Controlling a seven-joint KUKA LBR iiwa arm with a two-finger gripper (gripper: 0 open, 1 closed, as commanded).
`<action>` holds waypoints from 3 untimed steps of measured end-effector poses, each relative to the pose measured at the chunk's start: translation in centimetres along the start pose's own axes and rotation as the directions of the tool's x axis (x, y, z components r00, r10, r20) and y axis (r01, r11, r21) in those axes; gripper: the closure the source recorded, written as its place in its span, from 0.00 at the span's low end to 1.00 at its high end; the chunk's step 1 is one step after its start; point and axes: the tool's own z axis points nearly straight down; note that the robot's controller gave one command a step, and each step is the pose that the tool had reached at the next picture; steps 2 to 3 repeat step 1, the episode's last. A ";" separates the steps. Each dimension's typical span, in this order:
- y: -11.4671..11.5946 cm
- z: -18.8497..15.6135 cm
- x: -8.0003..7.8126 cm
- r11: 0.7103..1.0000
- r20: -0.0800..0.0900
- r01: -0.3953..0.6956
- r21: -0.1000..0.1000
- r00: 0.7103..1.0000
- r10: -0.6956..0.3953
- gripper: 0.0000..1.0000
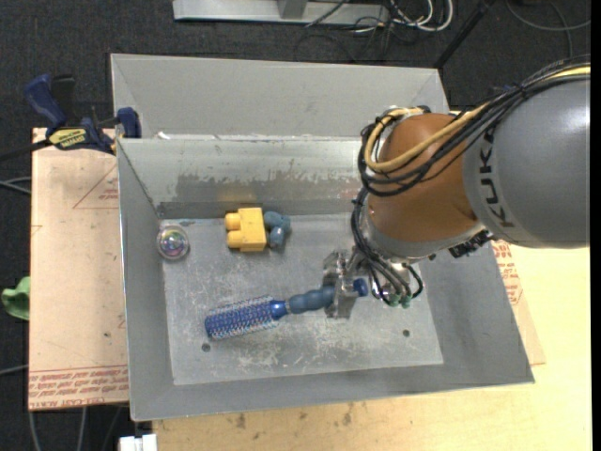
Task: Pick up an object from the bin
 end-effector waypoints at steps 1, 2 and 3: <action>0.0 0.0 0.0 1.000 -0.002 0.001 0.001 1.000 -0.001 1.00; 0.0 0.0 0.0 1.000 -0.002 0.001 0.001 1.000 -0.001 1.00; 0.0 0.0 0.0 1.000 -0.002 0.001 0.001 1.000 -0.001 1.00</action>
Offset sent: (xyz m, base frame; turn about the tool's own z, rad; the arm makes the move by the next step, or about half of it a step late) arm 0.0001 -0.0001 0.0014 0.0000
